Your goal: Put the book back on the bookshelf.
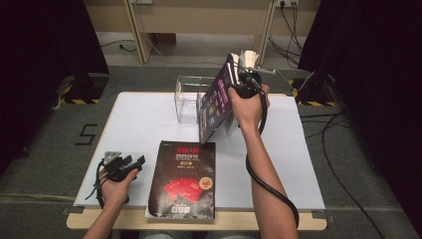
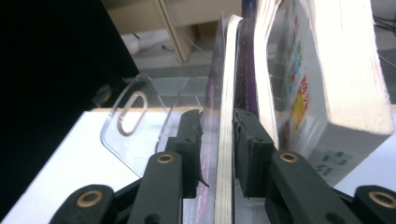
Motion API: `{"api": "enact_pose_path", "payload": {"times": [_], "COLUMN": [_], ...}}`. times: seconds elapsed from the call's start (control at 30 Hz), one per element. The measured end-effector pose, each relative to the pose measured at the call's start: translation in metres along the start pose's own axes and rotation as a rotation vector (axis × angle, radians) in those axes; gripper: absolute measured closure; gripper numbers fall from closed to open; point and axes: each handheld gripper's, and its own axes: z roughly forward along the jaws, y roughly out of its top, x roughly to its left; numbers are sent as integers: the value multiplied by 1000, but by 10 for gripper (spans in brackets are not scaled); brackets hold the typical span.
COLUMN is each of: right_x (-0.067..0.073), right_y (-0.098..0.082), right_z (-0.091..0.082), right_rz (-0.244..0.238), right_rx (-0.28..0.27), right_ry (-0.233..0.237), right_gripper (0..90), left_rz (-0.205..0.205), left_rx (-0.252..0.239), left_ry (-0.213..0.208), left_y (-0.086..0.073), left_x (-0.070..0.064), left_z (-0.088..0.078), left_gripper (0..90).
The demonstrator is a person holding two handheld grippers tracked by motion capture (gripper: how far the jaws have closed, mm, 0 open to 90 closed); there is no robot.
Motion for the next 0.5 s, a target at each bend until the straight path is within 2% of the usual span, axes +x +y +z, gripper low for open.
{"api": "enact_pose_path", "payload": {"times": [0.07, 0.17, 0.37, 0.5], "right_x": [0, 0, -2, -2], "right_y": [4, 6, 5, 2], "right_z": [1, 2, 3, 0], "right_rz": [3, 5, 9, 16], "right_rx": [25, 35, 31, 21], "right_ry": [-2, -10, -26, -9], "right_gripper": [721, 725, 728, 724], "left_rz": [-1, -4, -2, 0], "left_rx": [-4, -3, -4, -1], "left_ry": [-1, -1, -1, 0], "left_y": [0, 0, 0, 0], "left_x": [0, 0, 0, 0], "left_z": [0, 0, 0, 0], "left_gripper": [408, 408, 408, 409]}}
